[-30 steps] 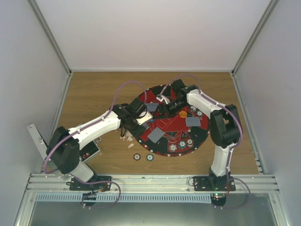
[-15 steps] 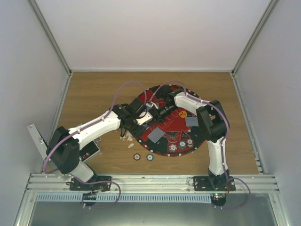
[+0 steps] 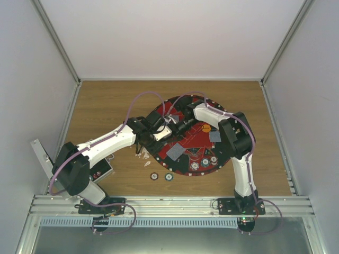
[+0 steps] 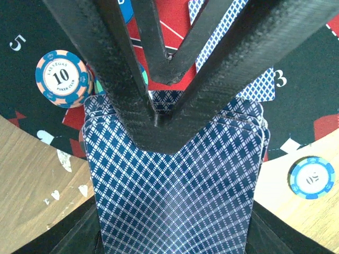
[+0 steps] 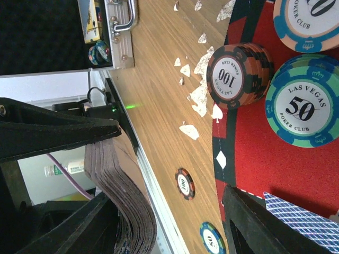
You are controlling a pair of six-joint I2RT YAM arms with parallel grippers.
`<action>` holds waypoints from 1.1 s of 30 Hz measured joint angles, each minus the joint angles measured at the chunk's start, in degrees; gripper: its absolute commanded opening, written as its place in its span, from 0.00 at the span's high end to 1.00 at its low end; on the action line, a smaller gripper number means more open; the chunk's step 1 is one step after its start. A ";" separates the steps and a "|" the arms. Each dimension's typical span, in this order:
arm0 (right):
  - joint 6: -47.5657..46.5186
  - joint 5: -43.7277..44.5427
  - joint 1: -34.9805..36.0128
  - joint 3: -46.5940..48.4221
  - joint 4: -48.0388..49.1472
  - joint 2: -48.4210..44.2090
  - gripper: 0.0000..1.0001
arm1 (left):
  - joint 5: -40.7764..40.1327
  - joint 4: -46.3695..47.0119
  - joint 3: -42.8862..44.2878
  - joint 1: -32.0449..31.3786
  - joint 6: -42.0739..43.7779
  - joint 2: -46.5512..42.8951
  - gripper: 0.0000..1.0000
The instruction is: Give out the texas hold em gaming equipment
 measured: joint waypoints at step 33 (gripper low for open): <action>-0.83 -4.11 -2.03 -2.36 1.03 -5.14 0.85 | -0.28 -0.20 -0.07 -0.02 0.00 0.00 0.42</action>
